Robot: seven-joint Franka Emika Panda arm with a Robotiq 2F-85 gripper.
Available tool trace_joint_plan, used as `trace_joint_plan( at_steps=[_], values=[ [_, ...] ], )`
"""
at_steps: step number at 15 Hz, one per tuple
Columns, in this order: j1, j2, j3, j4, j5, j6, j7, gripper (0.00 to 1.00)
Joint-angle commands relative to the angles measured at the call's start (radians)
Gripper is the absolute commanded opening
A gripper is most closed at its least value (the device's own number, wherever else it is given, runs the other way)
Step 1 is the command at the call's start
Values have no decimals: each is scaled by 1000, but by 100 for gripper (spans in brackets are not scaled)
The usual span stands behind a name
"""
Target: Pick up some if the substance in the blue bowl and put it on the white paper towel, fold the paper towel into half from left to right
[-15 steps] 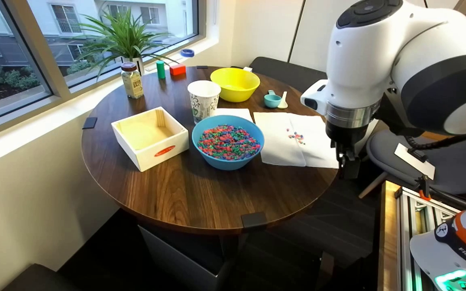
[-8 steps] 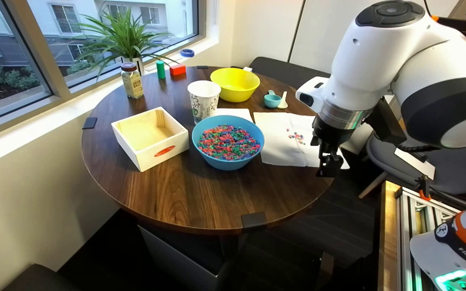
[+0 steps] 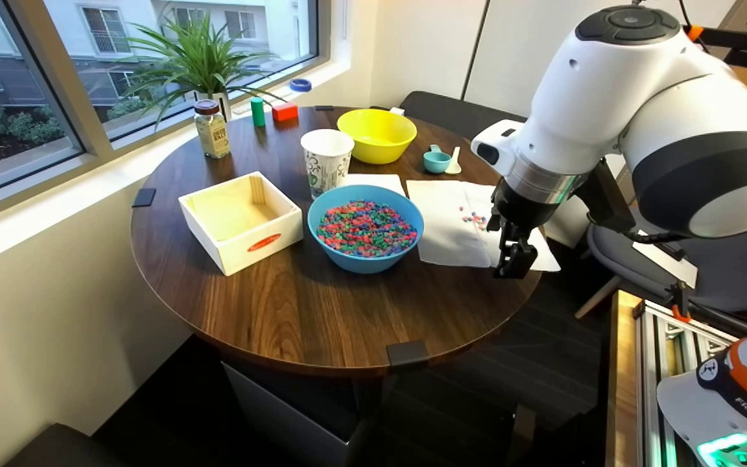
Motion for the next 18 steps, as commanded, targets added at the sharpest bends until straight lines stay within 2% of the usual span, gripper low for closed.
trace_joint_plan(
  at_steps=[1, 2, 3, 4, 8, 10, 11, 12, 14, 17, 18],
  values=[
    [-7, 13, -10, -14, -15, 39, -2, 72],
    [-8, 16, -11, -14, -14, 42, -3, 71],
    [-8, 20, -12, -13, -12, 44, -4, 76],
    [-8, 23, -13, -13, -13, 47, -3, 72],
    [-8, 36, -17, -13, -8, 52, -6, 71],
    [-7, 39, -19, -11, -6, 51, -9, 60],
    [-7, 39, -19, -10, -6, 51, -10, 51],
    [-7, 40, -19, -9, -5, 50, -11, 49],
    [-6, 41, -19, -7, -5, 50, -12, 33],
    [-6, 44, -20, -3, -4, 49, -14, 18],
    [-7, 45, -21, -3, -3, 49, -15, 19]
  ],
)
